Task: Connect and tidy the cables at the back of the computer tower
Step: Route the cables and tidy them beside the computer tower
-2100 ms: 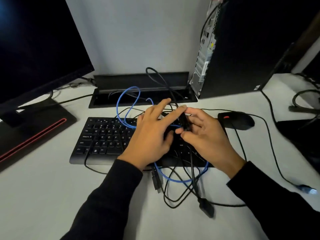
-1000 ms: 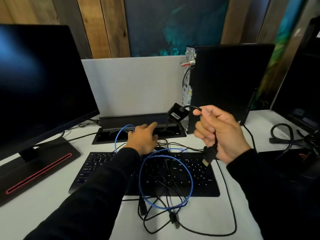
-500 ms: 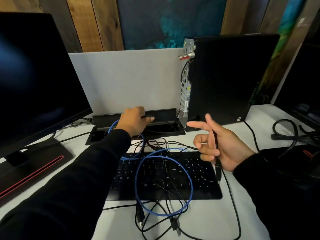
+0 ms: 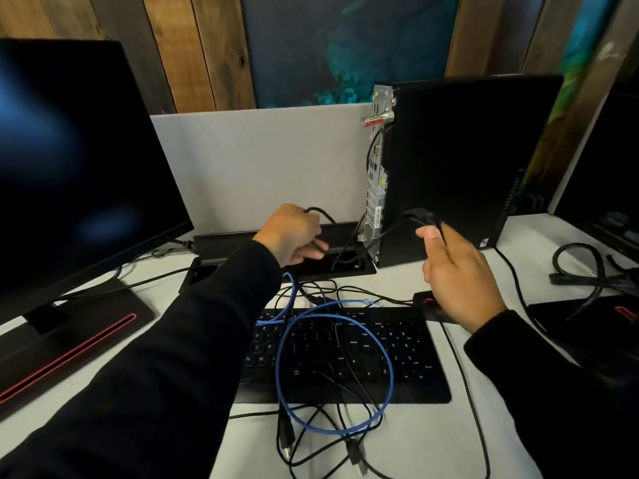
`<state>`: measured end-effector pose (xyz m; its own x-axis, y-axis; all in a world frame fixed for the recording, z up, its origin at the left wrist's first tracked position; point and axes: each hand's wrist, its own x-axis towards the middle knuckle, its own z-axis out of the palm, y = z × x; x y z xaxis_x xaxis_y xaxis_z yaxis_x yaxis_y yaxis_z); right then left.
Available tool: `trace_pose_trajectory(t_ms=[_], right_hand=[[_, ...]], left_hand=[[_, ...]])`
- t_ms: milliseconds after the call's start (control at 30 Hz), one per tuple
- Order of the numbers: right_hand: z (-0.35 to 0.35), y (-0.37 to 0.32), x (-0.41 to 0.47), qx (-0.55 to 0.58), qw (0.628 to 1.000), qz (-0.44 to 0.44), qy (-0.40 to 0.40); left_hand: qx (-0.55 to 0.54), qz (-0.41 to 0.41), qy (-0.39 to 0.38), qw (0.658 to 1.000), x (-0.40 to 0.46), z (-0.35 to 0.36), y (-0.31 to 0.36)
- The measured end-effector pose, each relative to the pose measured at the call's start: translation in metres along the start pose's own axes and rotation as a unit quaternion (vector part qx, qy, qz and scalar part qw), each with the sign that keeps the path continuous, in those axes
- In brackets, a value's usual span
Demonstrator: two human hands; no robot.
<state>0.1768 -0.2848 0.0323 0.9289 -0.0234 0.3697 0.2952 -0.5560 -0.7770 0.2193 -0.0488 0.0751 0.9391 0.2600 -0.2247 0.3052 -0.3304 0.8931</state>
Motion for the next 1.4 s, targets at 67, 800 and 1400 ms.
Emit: trace_pose_trajectory(t_ms=[67,800,1400], right_hand=[[0.0,-0.002,-0.004,0.023,1.0,-0.019,0.006],[0.005,0.018,-0.003,0.099,0.994,-0.036,0.015],[0.015,0.008,-0.012,0.095,0.987,-0.12,-0.056]], left_hand=[[-0.109,-0.016,-0.011,0.994,0.002,0.008,0.007],[0.328,0.21,0.061,0.919,0.036,-0.022,-0.059],[0.318,0.195,0.071,0.925,0.021,-0.019,-0.049]])
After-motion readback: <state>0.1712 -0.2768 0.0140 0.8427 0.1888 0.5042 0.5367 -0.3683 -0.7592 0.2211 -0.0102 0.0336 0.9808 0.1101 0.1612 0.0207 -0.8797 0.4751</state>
